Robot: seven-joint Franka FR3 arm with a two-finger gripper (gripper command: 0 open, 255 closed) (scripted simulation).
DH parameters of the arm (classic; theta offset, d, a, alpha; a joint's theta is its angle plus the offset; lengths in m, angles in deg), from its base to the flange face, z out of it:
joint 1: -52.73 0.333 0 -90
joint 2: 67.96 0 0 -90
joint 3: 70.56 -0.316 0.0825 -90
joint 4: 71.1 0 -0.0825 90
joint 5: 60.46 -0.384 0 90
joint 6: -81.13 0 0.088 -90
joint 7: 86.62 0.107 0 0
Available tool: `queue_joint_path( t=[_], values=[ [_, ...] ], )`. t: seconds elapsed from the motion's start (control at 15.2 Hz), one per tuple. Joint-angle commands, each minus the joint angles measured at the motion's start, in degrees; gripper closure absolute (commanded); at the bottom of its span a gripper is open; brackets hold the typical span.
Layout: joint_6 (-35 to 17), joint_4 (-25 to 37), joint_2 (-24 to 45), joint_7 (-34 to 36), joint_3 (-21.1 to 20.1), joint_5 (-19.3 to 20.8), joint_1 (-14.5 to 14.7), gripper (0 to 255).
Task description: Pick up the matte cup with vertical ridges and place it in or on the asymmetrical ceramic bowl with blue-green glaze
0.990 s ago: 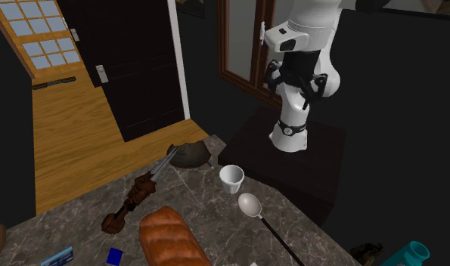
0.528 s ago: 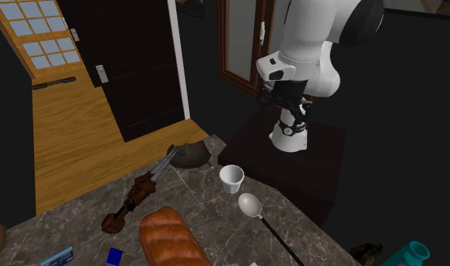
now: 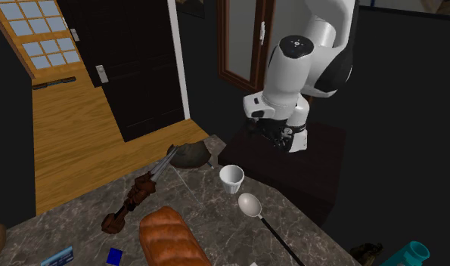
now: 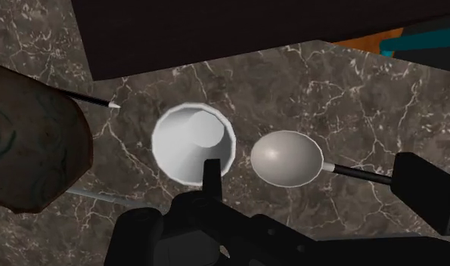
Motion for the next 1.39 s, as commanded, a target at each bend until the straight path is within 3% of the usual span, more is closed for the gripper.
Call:
queue_joint_path(
  t=[0.0,0.4,0.73,1.25,1.32],
  values=[
    [-5.24,-1.75,3.03,1.31,-0.1,1.27,-1.16,0],
    [-21.23,-3.69,16.43,7.49,-0.96,7.65,-5.92,0],
    [-32.93,-1.78,30.1,17.53,-1.16,19.45,-11.14,0],
    [-39.62,-0.25,39.02,25.62,1.63,30.52,-12.12,0],
    [-39.63,-0.25,39.02,25.6,1.7,30.5,-12.04,0]
  ],
)
